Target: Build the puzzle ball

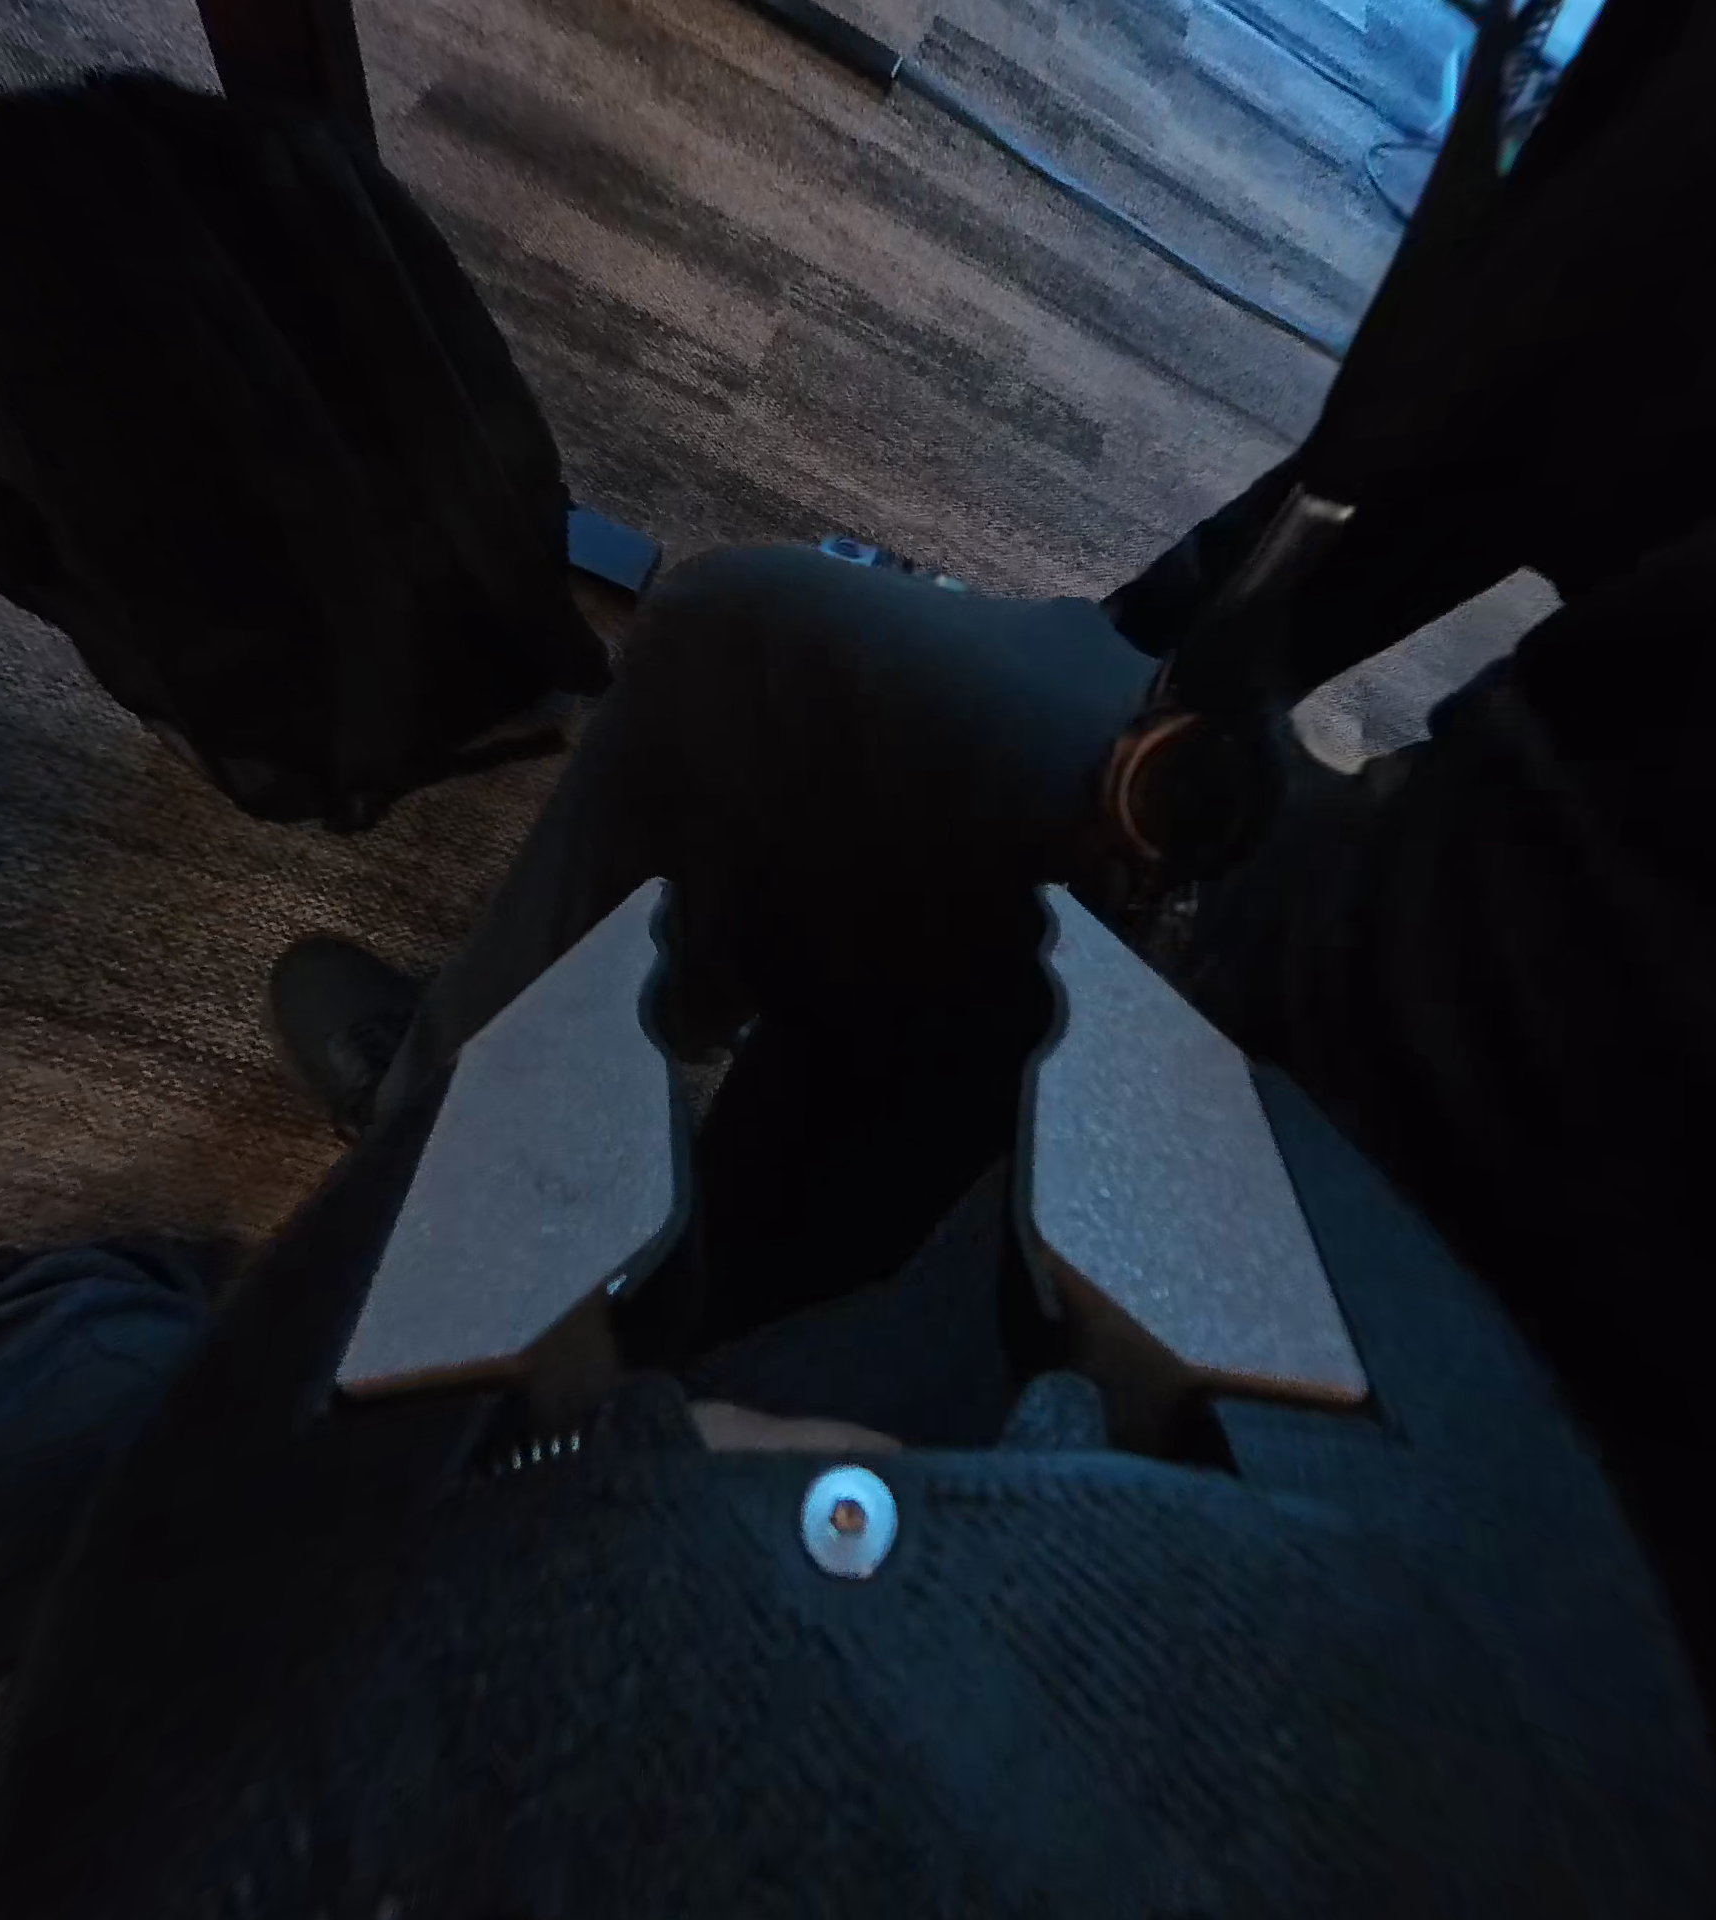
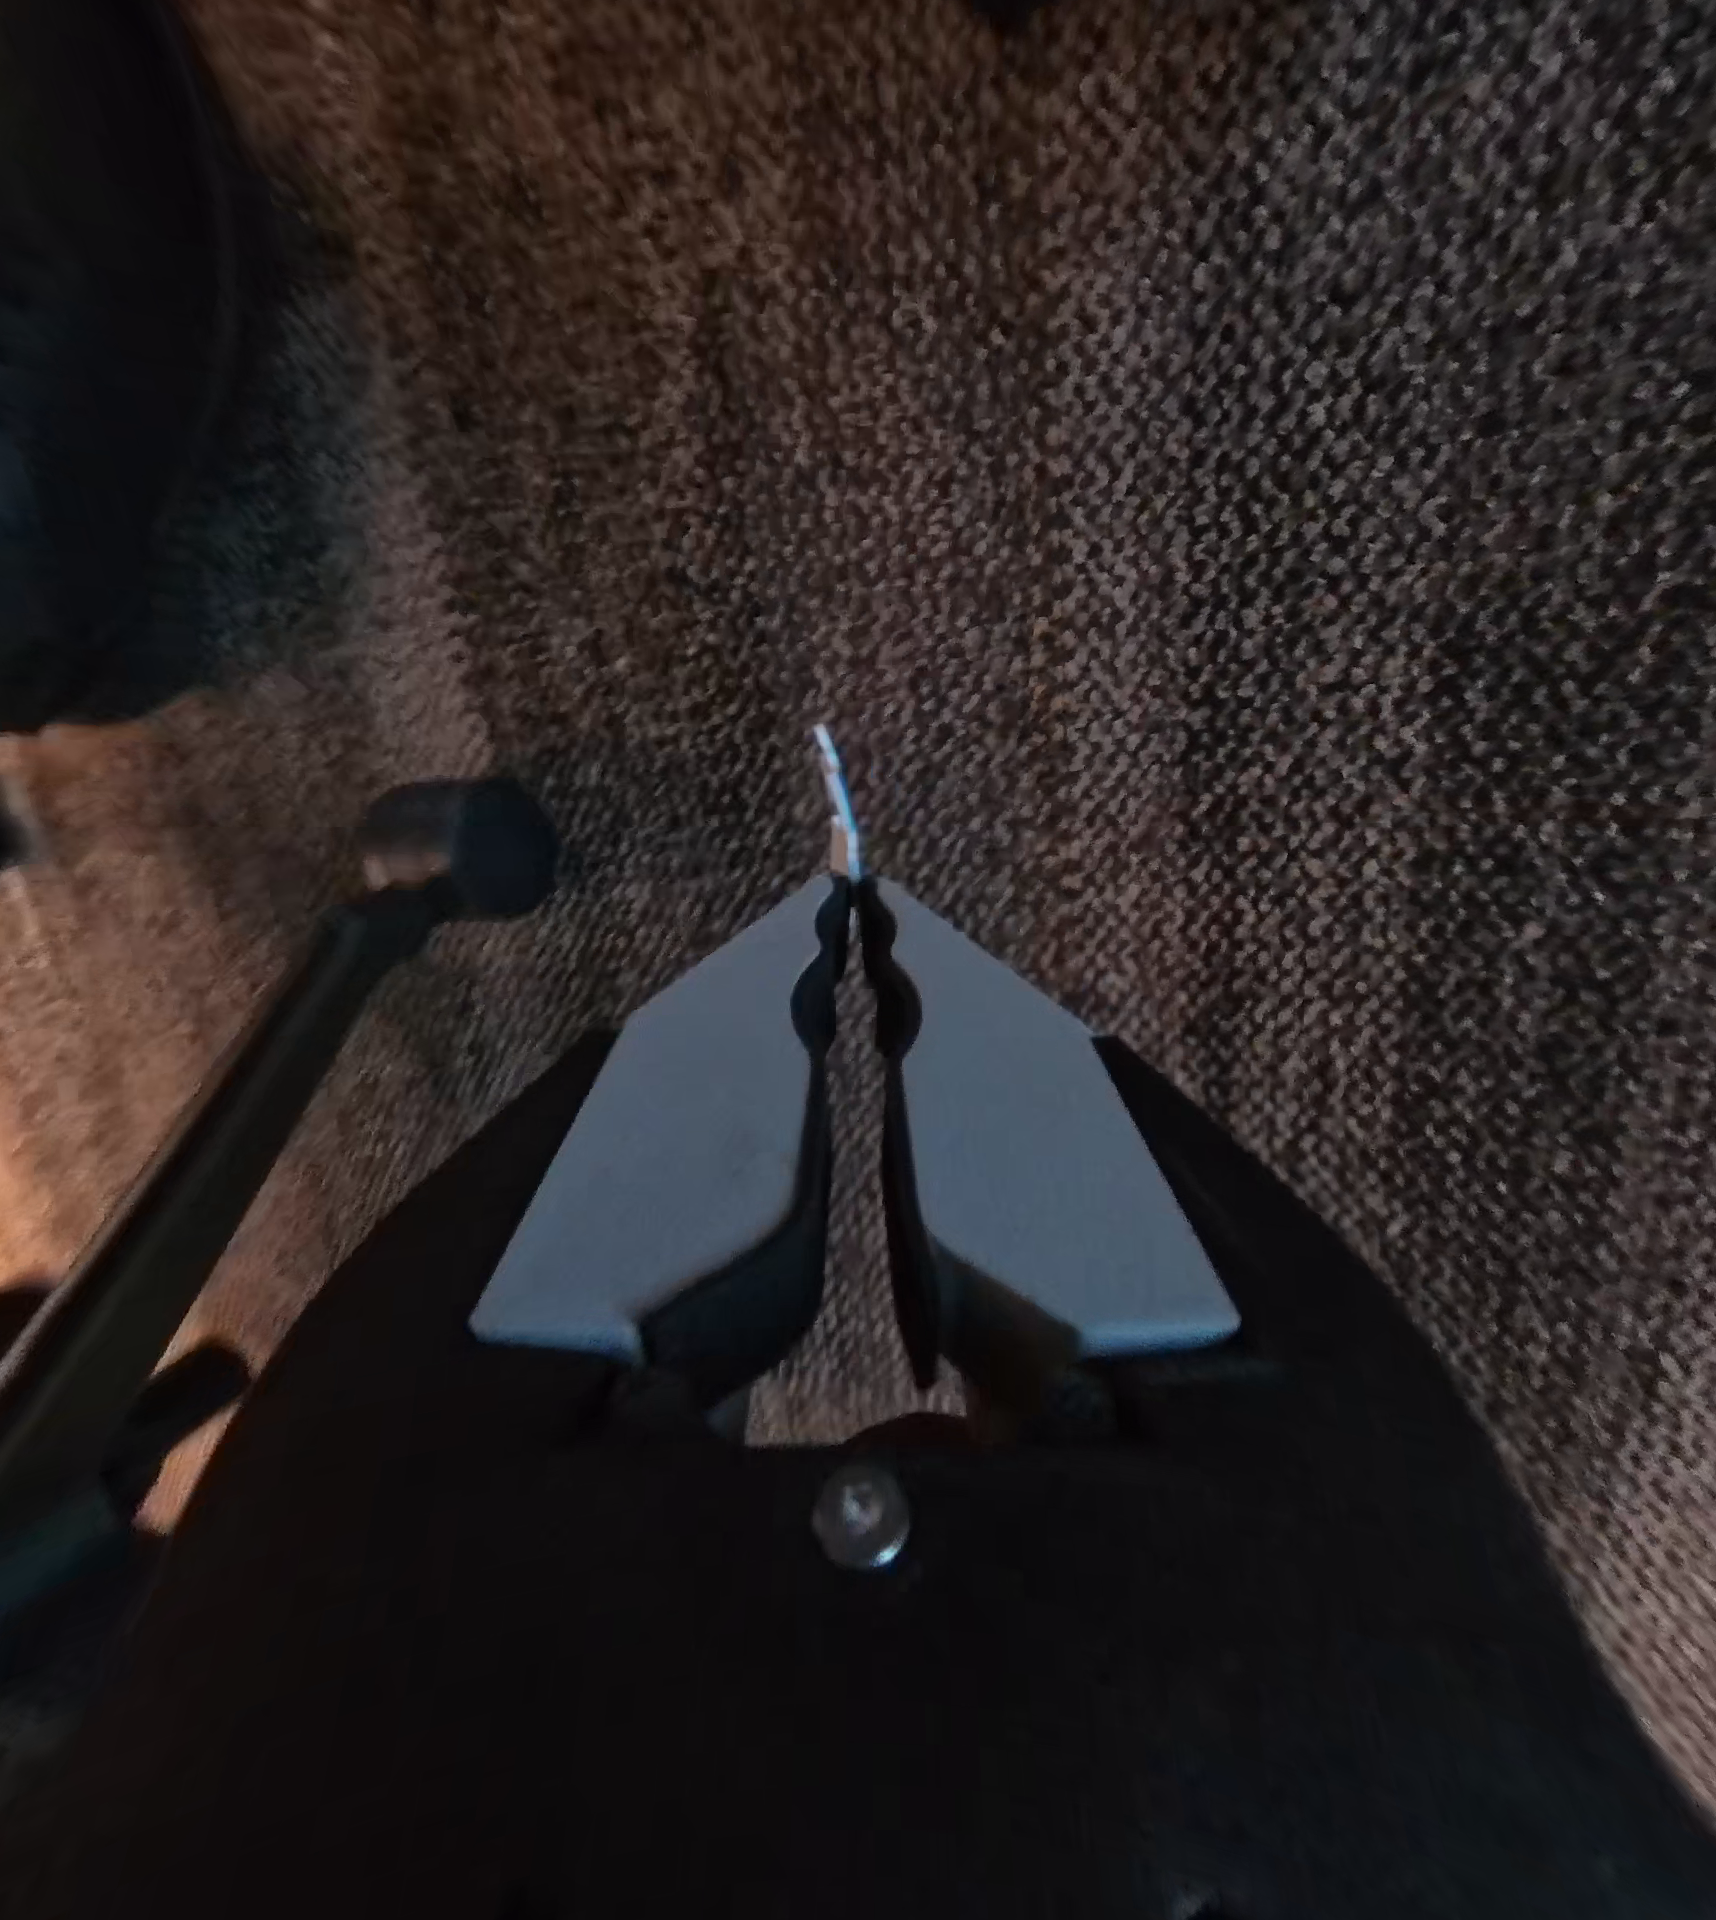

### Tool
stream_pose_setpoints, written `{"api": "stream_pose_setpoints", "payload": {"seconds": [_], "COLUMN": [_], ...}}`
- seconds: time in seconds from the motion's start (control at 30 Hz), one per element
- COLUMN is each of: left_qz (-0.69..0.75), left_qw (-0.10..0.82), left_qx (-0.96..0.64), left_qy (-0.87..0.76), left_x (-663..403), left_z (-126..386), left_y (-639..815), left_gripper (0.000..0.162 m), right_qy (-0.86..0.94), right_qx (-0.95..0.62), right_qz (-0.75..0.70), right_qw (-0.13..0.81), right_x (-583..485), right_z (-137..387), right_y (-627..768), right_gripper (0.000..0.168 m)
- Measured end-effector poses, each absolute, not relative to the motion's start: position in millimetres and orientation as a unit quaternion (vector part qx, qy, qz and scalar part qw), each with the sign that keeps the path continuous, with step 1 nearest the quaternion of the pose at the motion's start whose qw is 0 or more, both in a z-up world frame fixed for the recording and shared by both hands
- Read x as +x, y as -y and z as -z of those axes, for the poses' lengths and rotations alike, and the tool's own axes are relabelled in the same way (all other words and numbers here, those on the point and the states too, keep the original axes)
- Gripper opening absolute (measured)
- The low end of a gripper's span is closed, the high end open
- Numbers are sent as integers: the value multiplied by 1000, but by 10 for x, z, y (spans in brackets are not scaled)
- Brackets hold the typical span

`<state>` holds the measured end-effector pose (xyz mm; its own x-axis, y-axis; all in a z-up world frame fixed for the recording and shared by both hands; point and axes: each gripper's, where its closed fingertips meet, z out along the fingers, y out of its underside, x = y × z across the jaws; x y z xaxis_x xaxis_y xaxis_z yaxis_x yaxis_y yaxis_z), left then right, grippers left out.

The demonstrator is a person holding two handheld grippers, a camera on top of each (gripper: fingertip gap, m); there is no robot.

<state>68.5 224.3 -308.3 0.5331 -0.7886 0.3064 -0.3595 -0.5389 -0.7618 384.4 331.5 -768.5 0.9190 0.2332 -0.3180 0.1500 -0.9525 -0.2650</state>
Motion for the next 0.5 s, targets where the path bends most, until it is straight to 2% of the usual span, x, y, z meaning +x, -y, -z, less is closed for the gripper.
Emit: {"api": "stream_pose_setpoints", "payload": {"seconds": [0.07,0.17,0.33,0.43,0.5], "left_qz": [332,331,304,286,272], "left_qw": [350,397,454,489,528], "left_qx": [-799,-767,-705,-687,-672], "left_qy": [-359,-380,-452,-455,-443], "left_x": [667,653,411,71,-204], "left_z": [2887,2556,2056,1722,1464], "left_y": [-2195,-2103,-1824,-1710,-1707], "left_gripper": [66,67,68,69,68], "right_qy": [151,196,277,322,364], "right_qx": [-964,-944,-858,-767,-708], "right_qz": [-188,-198,-175,-196,-234], "right_qw": [114,175,396,519,558], "right_x": [3818,3883,3751,3156,2572], "right_z": [7187,6077,3664,2078,1279], "right_y": [-3141,-3029,-3199,-3310,-3332], "right_gripper": [0,0,0,0,0]}}
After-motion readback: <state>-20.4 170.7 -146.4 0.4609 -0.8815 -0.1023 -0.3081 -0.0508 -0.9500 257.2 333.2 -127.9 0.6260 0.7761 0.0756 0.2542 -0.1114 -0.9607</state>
